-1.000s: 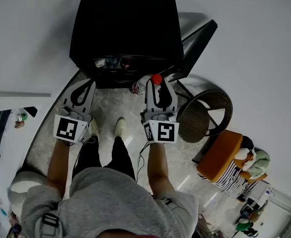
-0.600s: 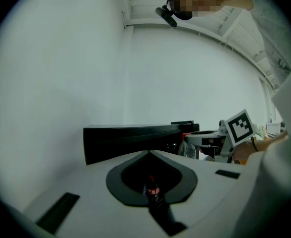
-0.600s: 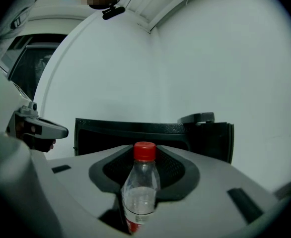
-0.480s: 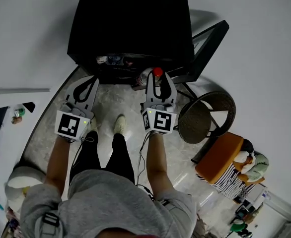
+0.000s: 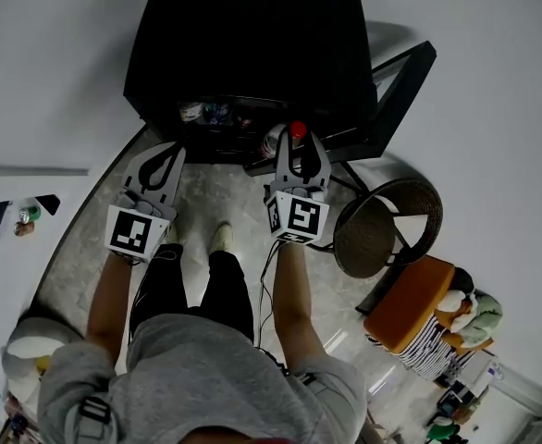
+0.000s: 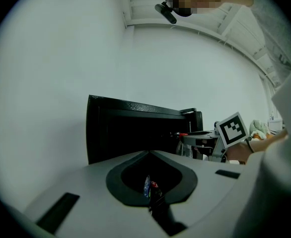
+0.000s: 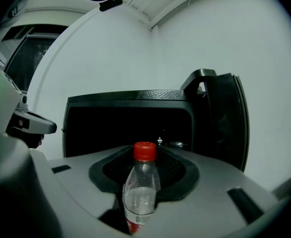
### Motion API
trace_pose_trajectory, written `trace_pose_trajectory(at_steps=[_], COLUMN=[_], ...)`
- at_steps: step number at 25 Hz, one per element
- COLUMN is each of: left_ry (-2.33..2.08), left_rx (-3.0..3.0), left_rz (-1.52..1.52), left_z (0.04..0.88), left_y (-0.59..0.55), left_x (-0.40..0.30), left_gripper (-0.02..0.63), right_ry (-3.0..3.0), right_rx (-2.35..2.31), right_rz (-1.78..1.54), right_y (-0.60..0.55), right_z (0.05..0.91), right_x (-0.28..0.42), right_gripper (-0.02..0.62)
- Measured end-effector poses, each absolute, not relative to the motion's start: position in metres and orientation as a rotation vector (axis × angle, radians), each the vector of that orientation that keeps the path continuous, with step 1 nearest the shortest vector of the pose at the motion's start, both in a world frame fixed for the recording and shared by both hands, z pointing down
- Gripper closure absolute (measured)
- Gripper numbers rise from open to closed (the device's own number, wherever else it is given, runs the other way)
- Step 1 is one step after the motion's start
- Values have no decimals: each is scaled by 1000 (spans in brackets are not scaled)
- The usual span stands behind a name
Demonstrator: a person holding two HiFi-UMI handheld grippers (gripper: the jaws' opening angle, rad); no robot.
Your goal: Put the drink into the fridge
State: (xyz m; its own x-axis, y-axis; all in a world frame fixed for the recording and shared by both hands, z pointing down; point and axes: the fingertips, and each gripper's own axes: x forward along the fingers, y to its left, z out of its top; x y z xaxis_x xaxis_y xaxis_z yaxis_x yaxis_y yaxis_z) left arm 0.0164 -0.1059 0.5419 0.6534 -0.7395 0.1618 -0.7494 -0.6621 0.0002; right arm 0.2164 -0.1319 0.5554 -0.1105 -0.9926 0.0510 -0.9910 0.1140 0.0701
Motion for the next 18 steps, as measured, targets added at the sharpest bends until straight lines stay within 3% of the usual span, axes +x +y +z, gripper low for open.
trace_pose_trajectory(at_steps=[18], left_ry=[-1274], left_rx=[2781], left_rz=[222], left_z=[587], left_y=[-123], left_x=[-7], left_gripper=[601], right_ry=[-2239], right_rx=[2081], right_rz=[-68], right_y=[-162], right_z=[592], right_x=[211], right_gripper=[443])
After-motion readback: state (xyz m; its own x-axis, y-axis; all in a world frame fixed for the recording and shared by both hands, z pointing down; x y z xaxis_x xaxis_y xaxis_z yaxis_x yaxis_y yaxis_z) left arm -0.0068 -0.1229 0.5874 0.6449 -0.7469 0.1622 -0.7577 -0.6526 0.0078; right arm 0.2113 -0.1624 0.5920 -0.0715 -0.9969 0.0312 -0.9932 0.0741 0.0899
